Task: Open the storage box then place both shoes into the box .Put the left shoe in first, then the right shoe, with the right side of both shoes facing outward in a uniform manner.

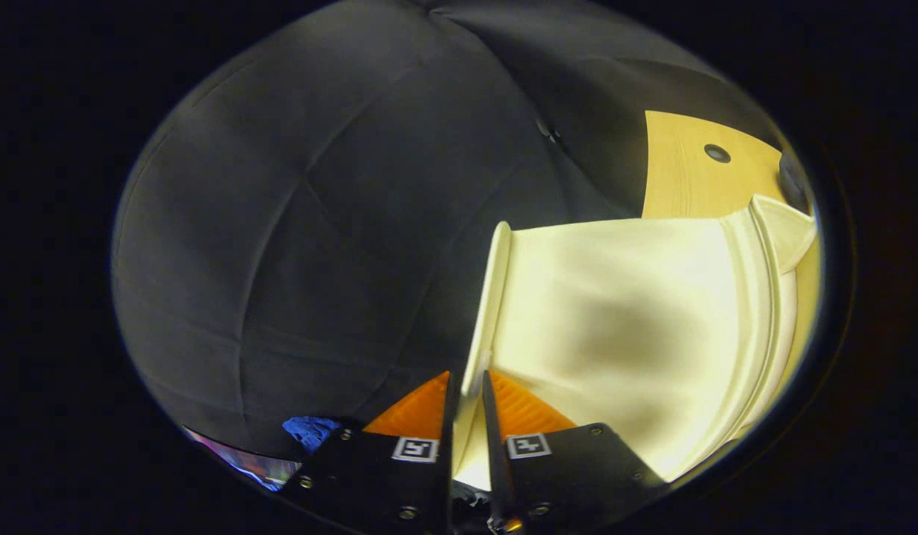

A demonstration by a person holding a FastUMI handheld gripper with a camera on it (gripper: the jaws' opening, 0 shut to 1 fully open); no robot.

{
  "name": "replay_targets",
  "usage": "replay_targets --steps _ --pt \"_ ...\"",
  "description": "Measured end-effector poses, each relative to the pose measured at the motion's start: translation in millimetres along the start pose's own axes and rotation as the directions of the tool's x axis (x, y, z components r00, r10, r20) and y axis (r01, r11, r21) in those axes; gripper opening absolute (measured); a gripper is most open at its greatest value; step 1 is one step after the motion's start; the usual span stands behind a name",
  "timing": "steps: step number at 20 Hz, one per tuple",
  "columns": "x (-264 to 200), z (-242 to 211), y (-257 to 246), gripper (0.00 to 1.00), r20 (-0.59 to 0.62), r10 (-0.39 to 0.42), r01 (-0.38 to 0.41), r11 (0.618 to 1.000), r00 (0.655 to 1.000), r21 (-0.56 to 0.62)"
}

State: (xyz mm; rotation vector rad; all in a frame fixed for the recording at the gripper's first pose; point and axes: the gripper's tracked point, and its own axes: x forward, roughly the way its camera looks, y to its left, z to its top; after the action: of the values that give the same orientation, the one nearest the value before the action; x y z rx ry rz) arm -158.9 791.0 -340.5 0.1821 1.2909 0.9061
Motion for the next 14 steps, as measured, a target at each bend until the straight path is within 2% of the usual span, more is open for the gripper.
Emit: replay_targets --steps 2,5,8,10,12,14 --pt "-7.8 3.7 -5.7 0.37 0.005 -0.008 0.009 0.998 1.0 -0.056" --pt "-42.3 7.9 -2.5 0.5 0.032 -0.002 0.006 0.992 0.999 -0.128" --pt "-72.5 15.8 -11.7 0.8 0.064 -0.005 0.017 0.984 0.998 -0.178" --pt "-99.2 20.5 -18.0 0.81 0.082 -0.004 0.018 0.984 0.997 -0.178" --pt "-125.1 25.7 -33.6 0.92 0.107 -0.004 0.023 0.984 0.994 -0.176" --pt "-151.6 31.1 -49.2 0.92 0.127 -0.006 0.028 0.984 0.992 -0.177"
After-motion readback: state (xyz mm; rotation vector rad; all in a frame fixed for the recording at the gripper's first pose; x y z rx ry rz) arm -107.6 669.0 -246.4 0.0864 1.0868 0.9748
